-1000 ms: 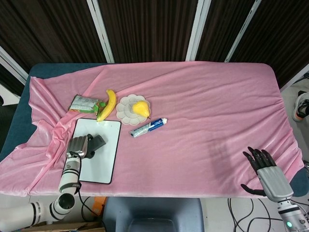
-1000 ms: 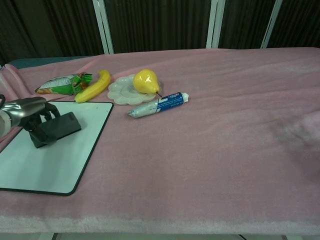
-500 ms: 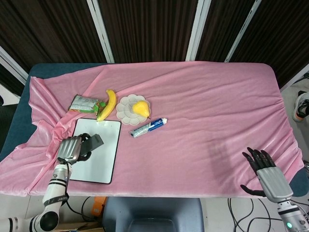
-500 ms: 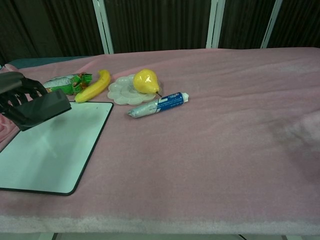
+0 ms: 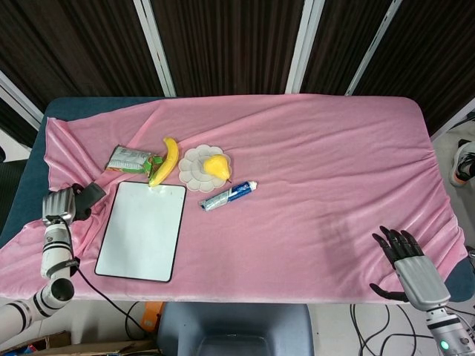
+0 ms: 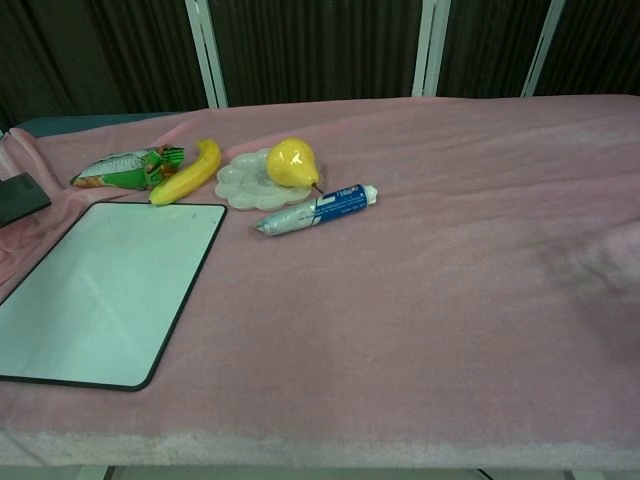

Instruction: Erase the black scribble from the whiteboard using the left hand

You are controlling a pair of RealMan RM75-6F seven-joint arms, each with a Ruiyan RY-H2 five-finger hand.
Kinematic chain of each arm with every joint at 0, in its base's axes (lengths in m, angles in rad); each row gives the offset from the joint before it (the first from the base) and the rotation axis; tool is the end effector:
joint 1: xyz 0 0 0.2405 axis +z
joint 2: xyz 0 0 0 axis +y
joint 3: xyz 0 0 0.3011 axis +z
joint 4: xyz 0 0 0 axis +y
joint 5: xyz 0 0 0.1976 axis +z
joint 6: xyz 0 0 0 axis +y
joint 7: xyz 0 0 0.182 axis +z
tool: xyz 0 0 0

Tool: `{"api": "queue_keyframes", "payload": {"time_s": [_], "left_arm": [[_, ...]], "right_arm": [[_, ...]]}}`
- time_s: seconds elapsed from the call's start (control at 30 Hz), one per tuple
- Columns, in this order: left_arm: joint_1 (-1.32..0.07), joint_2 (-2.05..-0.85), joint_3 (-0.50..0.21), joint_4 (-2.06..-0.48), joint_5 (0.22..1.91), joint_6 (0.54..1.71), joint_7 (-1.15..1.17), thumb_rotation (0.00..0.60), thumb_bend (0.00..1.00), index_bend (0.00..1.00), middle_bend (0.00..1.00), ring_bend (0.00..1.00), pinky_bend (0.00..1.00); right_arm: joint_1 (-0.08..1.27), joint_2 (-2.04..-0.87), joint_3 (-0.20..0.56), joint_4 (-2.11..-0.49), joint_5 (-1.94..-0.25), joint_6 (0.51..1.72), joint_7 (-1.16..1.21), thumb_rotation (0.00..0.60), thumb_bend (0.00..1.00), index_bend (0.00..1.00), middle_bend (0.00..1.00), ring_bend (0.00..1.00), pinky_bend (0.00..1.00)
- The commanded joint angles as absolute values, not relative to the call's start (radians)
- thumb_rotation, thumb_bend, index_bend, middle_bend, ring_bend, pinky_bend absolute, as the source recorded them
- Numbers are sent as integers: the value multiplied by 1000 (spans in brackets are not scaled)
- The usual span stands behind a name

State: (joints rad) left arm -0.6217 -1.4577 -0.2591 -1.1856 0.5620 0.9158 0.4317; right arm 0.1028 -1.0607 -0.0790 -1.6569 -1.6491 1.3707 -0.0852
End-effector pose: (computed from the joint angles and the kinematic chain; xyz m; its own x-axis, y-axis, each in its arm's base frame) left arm -0.3686 0.4312 0.0894 0.3696 0.2673 0.8899 0.8286 0.3385 -0.4459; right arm -0.3346 -0.1943 0.1571 0.5092 -0.2165 0.8329 -0.8592 -0.1835 0.4776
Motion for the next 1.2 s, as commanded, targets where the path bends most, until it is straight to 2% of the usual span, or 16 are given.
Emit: {"api": "queue_keyframes", "payload": {"time_s": [0.03, 0.23, 0.3, 0.4, 0.53, 0.63, 0.7, 0.8, 0.87, 0.93, 1.0, 1.07, 1.2], "left_arm": [[-626, -1483, -256, -1143, 550, 878, 405, 600, 451, 389, 363, 305, 245], [-633, -1486, -245, -1109, 511, 821, 418, 600, 436, 217, 243, 214, 226], [-632, -1483, -242, -1111, 519, 826, 417, 600, 412, 106, 144, 134, 221], [-625, -1460, -237, -1146, 525, 833, 417, 600, 356, 5, 18, 23, 219], [-597, -1417, -244, -1243, 591, 895, 368, 600, 321, 0, 0, 0, 201], [-525, -1349, -229, -1397, 779, 1017, 260, 600, 321, 0, 0, 0, 186], [-444, -1293, -188, -1523, 969, 1144, 159, 600, 321, 0, 0, 0, 173], [-318, -1230, -68, -1632, 1277, 1330, 12, 600, 327, 0, 0, 0, 155], [-237, -1225, 31, -1608, 1463, 1460, -37, 600, 331, 0, 0, 0, 136], [-177, -1255, 87, -1549, 1559, 1553, -51, 600, 331, 0, 0, 0, 115], [-140, -1277, 125, -1510, 1601, 1582, -31, 600, 332, 0, 0, 0, 92], [-133, -1272, 138, -1504, 1628, 1585, 9, 600, 333, 0, 0, 0, 82], [-122, -1279, 113, -1513, 1613, 1590, 45, 600, 334, 0, 0, 0, 82]], "right_arm": [[103, -1061, -80, -1657, -1650, 1369, -87, 600, 337, 0, 0, 0, 26], [102, -1060, -81, -1657, -1653, 1373, -80, 600, 337, 0, 0, 0, 26], [103, -1060, -80, -1657, -1652, 1372, -81, 600, 337, 0, 0, 0, 26], [104, -1062, -80, -1656, -1651, 1369, -85, 600, 337, 0, 0, 0, 26], [104, -1063, -80, -1657, -1650, 1369, -89, 600, 337, 0, 0, 0, 26], [102, -1063, -79, -1657, -1648, 1371, -89, 600, 337, 0, 0, 0, 26], [101, -1063, -79, -1657, -1648, 1373, -89, 600, 337, 0, 0, 0, 26], [102, -1065, -77, -1657, -1646, 1372, -92, 600, 337, 0, 0, 0, 26], [101, -1065, -77, -1657, -1646, 1374, -91, 600, 337, 0, 0, 0, 26], [100, -1065, -76, -1657, -1646, 1376, -91, 600, 337, 0, 0, 0, 26], [100, -1066, -76, -1657, -1647, 1377, -91, 600, 337, 0, 0, 0, 26], [100, -1066, -78, -1656, -1649, 1375, -91, 600, 337, 0, 0, 0, 26], [98, -1066, -81, -1655, -1655, 1380, -91, 600, 337, 0, 0, 0, 26]]}}
